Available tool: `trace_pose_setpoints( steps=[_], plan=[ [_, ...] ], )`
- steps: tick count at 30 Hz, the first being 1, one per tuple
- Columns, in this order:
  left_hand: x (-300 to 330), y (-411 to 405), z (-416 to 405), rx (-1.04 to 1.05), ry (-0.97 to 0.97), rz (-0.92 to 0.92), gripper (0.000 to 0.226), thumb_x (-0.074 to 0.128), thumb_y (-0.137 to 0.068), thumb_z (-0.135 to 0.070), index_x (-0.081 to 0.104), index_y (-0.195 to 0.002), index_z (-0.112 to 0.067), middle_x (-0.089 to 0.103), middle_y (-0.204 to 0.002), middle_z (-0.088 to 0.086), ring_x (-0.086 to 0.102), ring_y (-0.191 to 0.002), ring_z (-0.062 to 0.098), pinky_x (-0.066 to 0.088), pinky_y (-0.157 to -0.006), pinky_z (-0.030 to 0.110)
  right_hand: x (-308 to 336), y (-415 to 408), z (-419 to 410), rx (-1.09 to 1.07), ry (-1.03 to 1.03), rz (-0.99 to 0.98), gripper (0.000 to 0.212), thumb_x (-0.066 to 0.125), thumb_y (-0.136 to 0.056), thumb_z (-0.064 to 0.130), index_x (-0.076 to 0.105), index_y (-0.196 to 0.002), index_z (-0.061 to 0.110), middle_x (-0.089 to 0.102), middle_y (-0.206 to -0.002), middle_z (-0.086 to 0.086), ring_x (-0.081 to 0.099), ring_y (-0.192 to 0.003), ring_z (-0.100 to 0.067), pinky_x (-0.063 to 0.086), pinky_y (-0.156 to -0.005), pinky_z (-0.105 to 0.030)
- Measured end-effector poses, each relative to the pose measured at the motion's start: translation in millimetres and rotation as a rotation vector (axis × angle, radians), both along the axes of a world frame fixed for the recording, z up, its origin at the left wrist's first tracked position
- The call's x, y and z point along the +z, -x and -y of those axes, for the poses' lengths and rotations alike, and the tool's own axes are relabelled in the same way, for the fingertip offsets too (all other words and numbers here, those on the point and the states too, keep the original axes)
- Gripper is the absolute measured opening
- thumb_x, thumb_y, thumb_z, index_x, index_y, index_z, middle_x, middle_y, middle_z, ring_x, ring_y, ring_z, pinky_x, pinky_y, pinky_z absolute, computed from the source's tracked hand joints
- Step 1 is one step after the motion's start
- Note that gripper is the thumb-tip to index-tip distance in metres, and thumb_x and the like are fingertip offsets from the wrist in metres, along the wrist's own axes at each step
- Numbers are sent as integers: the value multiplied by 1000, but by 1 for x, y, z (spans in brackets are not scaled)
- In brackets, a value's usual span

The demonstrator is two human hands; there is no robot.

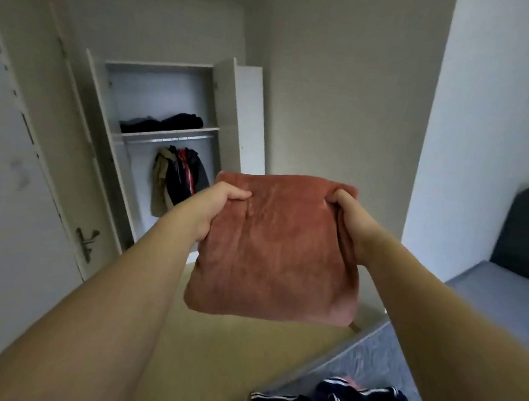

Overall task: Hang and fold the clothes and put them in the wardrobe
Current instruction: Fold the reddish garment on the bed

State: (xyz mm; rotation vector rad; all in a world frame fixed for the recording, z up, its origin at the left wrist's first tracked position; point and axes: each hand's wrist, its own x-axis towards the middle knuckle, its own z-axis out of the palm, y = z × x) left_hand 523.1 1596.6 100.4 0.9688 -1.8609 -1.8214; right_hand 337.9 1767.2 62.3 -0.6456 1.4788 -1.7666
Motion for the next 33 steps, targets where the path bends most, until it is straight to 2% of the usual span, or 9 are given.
trace_pose_setpoints(
  steps=[2, 5, 11, 17, 21, 25, 28, 31, 33],
  plan=[
    [2, -8, 49, 48, 0, -21, 29, 68, -80, -28, 75, -101, -9, 76, -94, 11, 74, -78, 28, 56, -70, 36, 5, -2, 58, 42, 36, -3, 41, 49, -84, 39, 69, -107, 11, 72, -88, -12, 70, -74, -24, 57, -65, -33],
    [-6, -6, 129, 83, 16, -47, 32, 67, -78, -26, 73, -104, -8, 75, -96, 12, 73, -83, 29, 55, -78, 39, -2, 4, 148, 76, 53, 7, 38, 48, -86, 34, 69, -106, 10, 71, -87, -12, 69, -73, -24, 57, -67, -33],
    [-1, 34, 307, 188, 33, -74, 21, 64, -78, -19, 75, -88, -4, 75, -85, 15, 73, -65, 28, 57, -54, 35, 0, 52, 338, 133, 63, -15, 32, 48, -86, 34, 71, -94, 13, 74, -78, -9, 71, -64, -21, 56, -57, -31],
    [24, 80, 479, 279, 58, -65, 21, 63, -75, -20, 71, -88, -5, 73, -72, 11, 70, -60, 25, 54, -64, 32, 29, 100, 522, 207, 90, -10, 32, 45, -87, 30, 71, -94, 13, 73, -77, -9, 70, -62, -20, 56, -54, -30],
    [22, 109, 595, 307, 55, -60, 20, 62, -78, -19, 73, -86, -5, 74, -76, 12, 70, -60, 25, 56, -59, 31, 28, 134, 646, 247, 78, 7, 31, 47, -88, 32, 71, -93, 12, 73, -77, -10, 70, -61, -20, 56, -55, -29],
    [8, 140, 722, 355, 58, -64, 20, 61, -80, -20, 74, -81, -4, 74, -80, 14, 70, -61, 26, 56, -63, 32, 12, 168, 786, 284, 85, 3, 34, 47, -88, 33, 69, -102, 11, 73, -77, -10, 69, -61, -21, 55, -57, -29],
    [4, 164, 823, 384, 55, -65, 20, 60, -82, -17, 74, -79, -3, 74, -79, 15, 69, -59, 25, 57, -56, 30, 5, 194, 894, 293, 69, 24, 35, 48, -88, 33, 69, -104, 10, 72, -75, -11, 69, -59, -21, 55, -53, -28],
    [13, 196, 917, 401, 47, -50, 21, 59, -83, -17, 74, -86, -3, 74, -83, 14, 68, -63, 26, 55, -60, 30, 11, 227, 992, 305, 55, 13, 35, 49, -88, 35, 71, -101, 11, 73, -80, -11, 70, -64, -21, 56, -59, -29],
    [22, 227, 977, 403, 48, -53, 21, 58, -84, -17, 72, -87, -3, 73, -76, 13, 66, -64, 27, 54, -63, 31, 17, 256, 1053, 291, 67, 13, 35, 50, -88, 34, 72, -102, 11, 74, -85, -13, 71, -69, -22, 56, -64, -32]
  ],
)
